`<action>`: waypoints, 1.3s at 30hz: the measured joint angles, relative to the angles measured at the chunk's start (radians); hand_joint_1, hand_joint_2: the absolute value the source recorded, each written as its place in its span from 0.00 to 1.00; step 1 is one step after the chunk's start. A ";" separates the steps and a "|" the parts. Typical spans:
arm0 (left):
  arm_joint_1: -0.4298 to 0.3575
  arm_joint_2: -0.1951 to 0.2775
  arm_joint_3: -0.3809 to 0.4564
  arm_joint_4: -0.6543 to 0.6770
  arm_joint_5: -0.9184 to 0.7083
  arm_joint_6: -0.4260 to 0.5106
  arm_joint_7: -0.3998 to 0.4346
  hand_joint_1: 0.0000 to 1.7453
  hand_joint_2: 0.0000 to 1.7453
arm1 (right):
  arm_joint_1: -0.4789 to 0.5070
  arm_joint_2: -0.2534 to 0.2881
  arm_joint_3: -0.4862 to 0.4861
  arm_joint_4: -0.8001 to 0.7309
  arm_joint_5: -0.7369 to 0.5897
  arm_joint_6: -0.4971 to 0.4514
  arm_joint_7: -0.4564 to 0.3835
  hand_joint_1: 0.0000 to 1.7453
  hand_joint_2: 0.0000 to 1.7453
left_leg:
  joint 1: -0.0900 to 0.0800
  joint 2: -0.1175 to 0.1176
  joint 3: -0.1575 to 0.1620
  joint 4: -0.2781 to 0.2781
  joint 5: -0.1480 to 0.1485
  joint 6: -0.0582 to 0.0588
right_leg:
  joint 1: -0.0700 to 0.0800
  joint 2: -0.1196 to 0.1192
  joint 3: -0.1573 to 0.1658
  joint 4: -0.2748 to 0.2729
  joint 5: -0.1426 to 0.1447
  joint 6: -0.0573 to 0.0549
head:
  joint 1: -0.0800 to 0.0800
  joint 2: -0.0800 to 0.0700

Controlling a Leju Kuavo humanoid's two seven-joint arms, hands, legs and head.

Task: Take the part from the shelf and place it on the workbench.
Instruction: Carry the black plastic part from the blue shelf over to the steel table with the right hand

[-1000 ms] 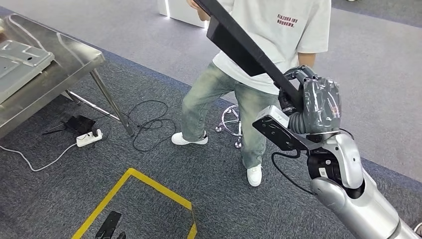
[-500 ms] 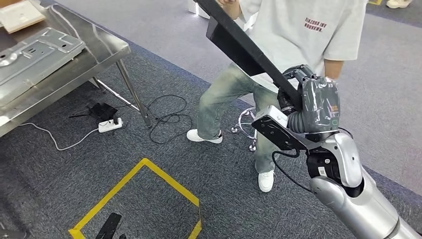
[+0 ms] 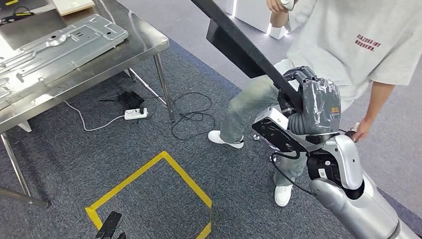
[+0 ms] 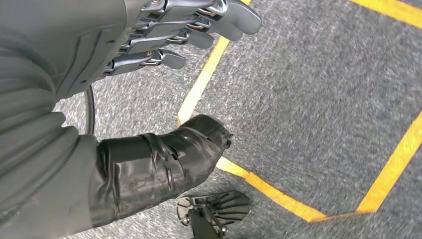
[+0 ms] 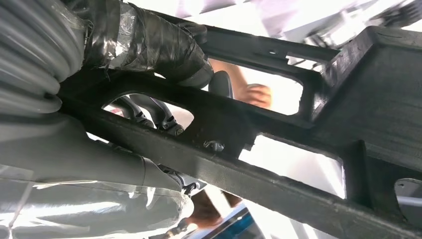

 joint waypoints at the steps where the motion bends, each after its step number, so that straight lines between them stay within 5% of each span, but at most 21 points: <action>1: -0.001 0.000 0.000 0.000 0.000 0.000 0.000 0.00 1.00 | -0.001 0.000 0.000 -0.001 0.000 0.000 0.000 1.00 1.00 | 0.001 -0.011 -0.006 0.005 -0.001 -0.005 | -0.003 0.019 0.019 -0.041 0.011 -0.001 | 0.000 0.000; 3: -0.001 0.001 0.000 0.000 0.000 0.000 -0.001 0.00 1.00 | -0.001 -0.001 -0.001 -0.004 0.001 0.001 0.000 1.00 1.00 | 0.003 -0.033 -0.018 0.008 0.002 -0.016 | -0.002 0.031 0.029 -0.063 0.008 -0.005 | -0.001 0.000; 5: 0.004 0.002 0.000 0.000 -0.001 0.000 0.001 0.00 1.00 | -0.004 -0.001 -0.001 -0.006 0.002 0.004 0.000 1.00 1.00 | 0.006 -0.032 -0.025 0.010 0.002 -0.028 | -0.001 0.010 0.032 -0.068 0.012 -0.017 | -0.002 0.000; 8: 0.003 0.005 0.000 0.000 -0.004 -0.004 0.006 0.00 1.00 | -0.011 -0.001 -0.002 -0.010 0.003 0.010 0.001 1.00 1.00 | 0.004 0.053 -0.080 0.119 -0.057 -0.042 | 0.002 -0.028 0.039 -0.079 0.015 -0.035 | -0.009 0.000; 11: 0.002 0.011 0.000 0.000 -0.005 -0.005 0.015 0.00 1.00 | -0.010 -0.001 -0.003 -0.011 0.004 0.012 0.002 1.00 1.00 | 0.007 0.080 -0.160 0.275 -0.113 -0.049 | 0.008 -0.065 0.041 -0.079 0.011 -0.042 | -0.011 0.000; 13: 0.006 0.019 0.000 0.000 -0.004 -0.004 0.019 0.00 1.00 | -0.007 -0.001 -0.003 -0.011 0.005 0.013 0.002 1.00 1.00 | 0.007 0.087 -0.138 0.233 -0.075 -0.047 | 0.010 -0.088 0.042 -0.078 0.008 -0.042 | -0.011 0.000; 16: 0.005 0.034 0.000 0.000 -0.001 0.000 0.020 0.00 1.00 | -0.008 -0.001 -0.003 -0.012 0.006 0.013 0.002 1.00 1.00 | -0.005 0.142 -0.037 0.047 -0.008 -0.032 | 0.017 -0.118 0.050 -0.076 -0.002 -0.033 | -0.010 0.000; 18: 0.005 0.042 0.000 0.000 0.001 0.003 0.021 0.00 1.00 | -0.008 -0.001 -0.003 -0.013 0.006 0.013 0.002 1.00 1.00 | -0.015 0.155 -0.017 0.007 -0.008 -0.020 | 0.022 -0.136 0.055 -0.076 -0.008 -0.024 | -0.009 0.000; 19: 0.006 0.045 0.000 0.000 0.001 0.003 0.022 0.00 1.00 | -0.009 -0.001 -0.003 -0.013 0.006 0.013 0.002 1.00 1.00 | -0.014 0.141 -0.018 0.005 -0.006 -0.014 | 0.022 -0.146 0.058 -0.077 -0.010 -0.020 | -0.009 0.000; 20: 0.009 0.047 0.000 0.000 0.002 0.003 0.022 0.00 1.00 | -0.009 -0.001 -0.003 -0.014 0.006 0.014 0.002 1.00 1.00 | -0.012 0.131 -0.015 0.001 -0.004 -0.010 | 0.020 -0.145 0.061 -0.075 -0.015 -0.015 | -0.009 0.000; 22: 0.010 0.049 0.000 0.000 0.002 0.003 0.024 0.00 1.00 | -0.010 -0.002 -0.003 -0.015 0.007 0.014 0.002 1.00 1.00 | -0.006 0.109 -0.007 -0.007 -0.001 0.002 | 0.016 -0.106 0.046 -0.032 -0.044 -0.006 | -0.007 0.000; 25: 0.006 0.049 0.000 0.000 0.003 0.003 0.024 0.00 1.00 | -0.007 -0.002 -0.003 -0.015 0.007 0.014 0.002 1.00 1.00 | -0.005 0.075 -0.003 -0.009 0.000 0.013 | 0.012 -0.050 -0.049 0.151 -0.123 -0.003 | -0.004 0.000; 27: 0.007 0.049 0.000 0.000 0.003 0.003 0.024 0.00 1.00 | -0.002 -0.002 -0.003 -0.015 0.007 0.014 0.002 1.00 1.00 | -0.005 0.048 -0.003 -0.005 -0.002 0.014 | 0.011 -0.046 -0.091 0.210 -0.122 -0.001 | -0.003 0.000; 29: 0.008 0.048 0.000 0.000 0.003 0.003 0.024 0.00 1.00 | -0.001 -0.002 -0.003 -0.015 0.007 0.015 0.003 1.00 1.00 | -0.003 0.020 -0.002 0.003 -0.006 0.011 | 0.007 -0.035 -0.062 0.125 -0.051 -0.001 | -0.003 0.000; 31: 0.007 0.048 0.000 0.000 0.003 0.003 0.024 0.00 1.00 | -0.004 -0.002 -0.003 -0.016 0.007 0.015 0.003 1.00 1.00 | -0.002 -0.005 -0.006 0.012 -0.012 0.004 | 0.000 0.013 -0.007 -0.002 0.006 -0.002 | -0.004 0.000; 33: 0.007 0.048 0.000 0.000 0.002 0.003 0.024 0.00 1.00 | -0.006 -0.003 -0.004 -0.017 0.007 0.016 0.003 1.00 1.00 | 0.002 -0.026 -0.017 0.015 -0.010 -0.008 | -0.002 0.042 0.014 -0.053 0.012 -0.005 | -0.004 0.000; 35: 0.010 0.048 0.000 0.000 0.002 0.002 0.024 0.00 1.00 | -0.008 -0.003 -0.004 -0.018 0.007 0.019 0.003 1.00 1.00 | 0.007 -0.041 -0.025 0.013 -0.005 -0.020 | -0.001 0.023 0.019 -0.063 0.015 -0.013 | -0.004 0.000; 37: 0.012 0.048 0.000 0.000 0.001 0.002 0.024 0.00 1.00 | -0.011 -0.003 -0.004 -0.018 0.008 0.023 0.003 1.00 1.00 | 0.005 -0.004 -0.039 0.038 -0.022 -0.031 | -0.002 -0.001 0.028 -0.076 0.020 -0.026 | -0.008 0.000; 39: 0.008 0.048 0.000 0.000 0.001 0.002 0.024 0.00 1.00 | -0.014 -0.003 -0.004 -0.019 0.008 0.025 0.003 1.00 1.00 | 0.004 0.056 -0.086 0.135 -0.071 -0.040 | 0.001 -0.027 0.034 -0.082 0.021 -0.035 | -0.011 0.000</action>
